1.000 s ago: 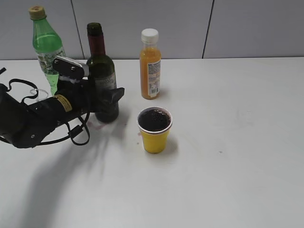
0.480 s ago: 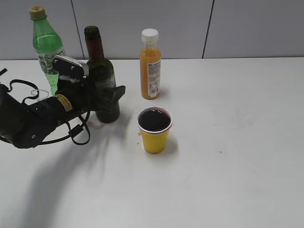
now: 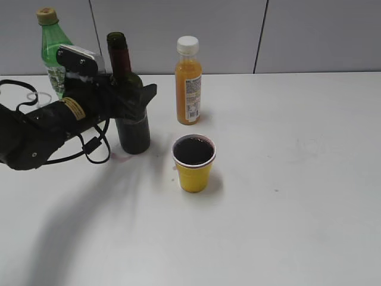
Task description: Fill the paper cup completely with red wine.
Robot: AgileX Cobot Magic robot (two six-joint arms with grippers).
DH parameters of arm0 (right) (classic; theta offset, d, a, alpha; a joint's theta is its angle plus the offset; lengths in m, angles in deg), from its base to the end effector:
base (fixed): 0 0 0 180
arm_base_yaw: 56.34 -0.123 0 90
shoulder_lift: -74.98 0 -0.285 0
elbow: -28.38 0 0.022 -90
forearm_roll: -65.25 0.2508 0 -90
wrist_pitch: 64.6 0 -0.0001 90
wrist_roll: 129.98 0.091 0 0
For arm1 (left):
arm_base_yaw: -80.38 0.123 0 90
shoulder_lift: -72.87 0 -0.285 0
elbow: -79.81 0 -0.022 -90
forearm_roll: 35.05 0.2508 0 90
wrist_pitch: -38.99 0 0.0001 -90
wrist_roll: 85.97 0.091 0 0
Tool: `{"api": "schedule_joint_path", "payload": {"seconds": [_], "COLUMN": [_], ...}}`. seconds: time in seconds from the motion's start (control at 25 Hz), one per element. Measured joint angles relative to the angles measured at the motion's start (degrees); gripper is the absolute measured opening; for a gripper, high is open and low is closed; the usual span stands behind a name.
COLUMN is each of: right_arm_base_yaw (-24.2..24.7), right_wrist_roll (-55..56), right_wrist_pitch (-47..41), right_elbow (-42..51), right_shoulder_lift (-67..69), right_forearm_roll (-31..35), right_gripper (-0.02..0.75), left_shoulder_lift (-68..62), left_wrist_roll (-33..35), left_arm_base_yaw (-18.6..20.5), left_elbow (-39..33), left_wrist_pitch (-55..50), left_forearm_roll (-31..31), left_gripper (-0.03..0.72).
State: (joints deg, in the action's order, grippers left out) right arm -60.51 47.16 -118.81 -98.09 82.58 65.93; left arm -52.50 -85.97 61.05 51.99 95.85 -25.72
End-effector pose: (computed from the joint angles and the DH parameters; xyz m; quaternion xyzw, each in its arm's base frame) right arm 0.0086 0.0015 0.2620 -0.0514 0.8434 0.0120 0.5347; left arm 0.3613 -0.1398 0.1309 0.2021 0.7189 -0.1324 0.6518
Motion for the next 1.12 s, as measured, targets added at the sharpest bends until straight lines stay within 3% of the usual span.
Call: {"api": "schedule_joint_path", "payload": {"seconds": [0.72, 1.12], "right_arm_base_yaw": [0.0, 0.0], "right_wrist_roll": [-0.1, 0.0], "right_wrist_pitch": [0.0, 0.0], "right_elbow": [0.0, 0.0], "right_shoulder_lift": [0.0, 0.0], "right_forearm_roll": [0.0, 0.0], "right_gripper": [0.585, 0.585], "left_shoulder_lift": [23.1, 44.3], "left_wrist_roll": [0.0, 0.0], "left_arm_base_yaw": [0.0, 0.0], "left_elbow": [-0.1, -0.1], "left_wrist_pitch": [-16.0, -45.9], "left_forearm_roll": [0.9, 1.6], "left_gripper": [0.592, 0.592]}}
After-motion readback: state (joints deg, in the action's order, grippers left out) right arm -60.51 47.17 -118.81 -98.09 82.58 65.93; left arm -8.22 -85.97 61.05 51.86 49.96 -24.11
